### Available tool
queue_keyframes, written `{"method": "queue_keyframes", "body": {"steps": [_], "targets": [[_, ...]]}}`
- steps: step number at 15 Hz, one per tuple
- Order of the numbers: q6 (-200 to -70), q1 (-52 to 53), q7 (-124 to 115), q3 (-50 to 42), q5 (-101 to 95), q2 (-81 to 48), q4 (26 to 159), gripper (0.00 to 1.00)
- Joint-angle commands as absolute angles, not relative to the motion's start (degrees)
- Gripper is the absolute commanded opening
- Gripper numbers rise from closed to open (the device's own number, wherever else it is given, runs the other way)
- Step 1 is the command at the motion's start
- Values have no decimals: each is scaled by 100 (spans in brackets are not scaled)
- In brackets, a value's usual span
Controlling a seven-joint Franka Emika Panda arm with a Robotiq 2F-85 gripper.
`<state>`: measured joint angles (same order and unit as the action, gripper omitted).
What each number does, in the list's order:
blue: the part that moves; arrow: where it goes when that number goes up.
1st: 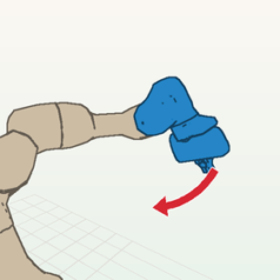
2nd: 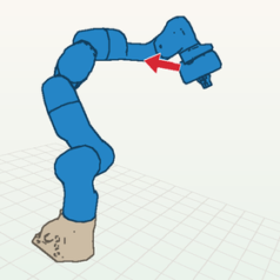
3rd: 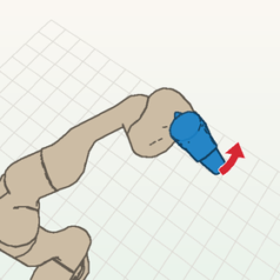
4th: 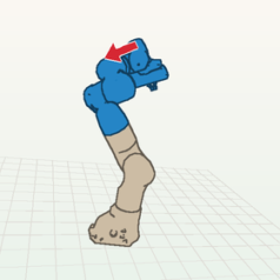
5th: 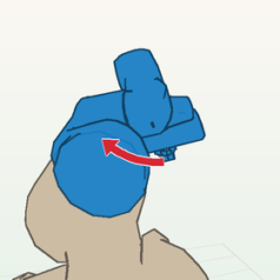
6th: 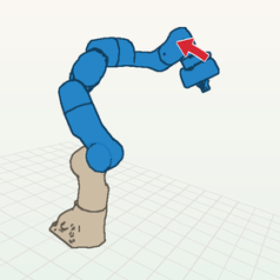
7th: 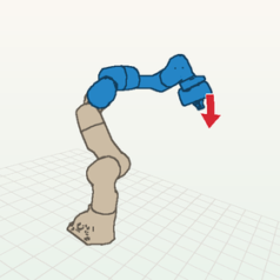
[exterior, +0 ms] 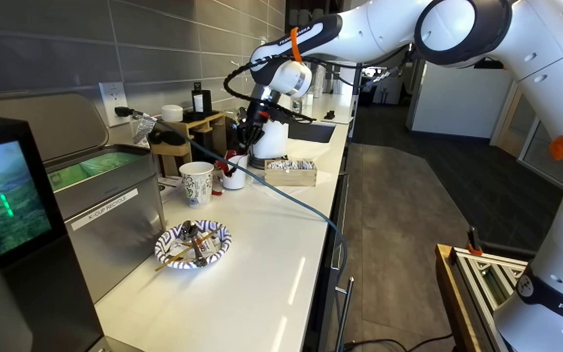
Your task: Move the broken mug to the left
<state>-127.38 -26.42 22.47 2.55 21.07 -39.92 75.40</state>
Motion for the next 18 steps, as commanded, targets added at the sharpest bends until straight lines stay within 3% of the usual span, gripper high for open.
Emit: {"method": "queue_keyframes", "body": {"steps": [1,18], "targets": [[-12718,-2872,2417,388,2446,-3592,7941,2],[-12887,-2625,3227,39,2599,-1672,9962,2]]}}
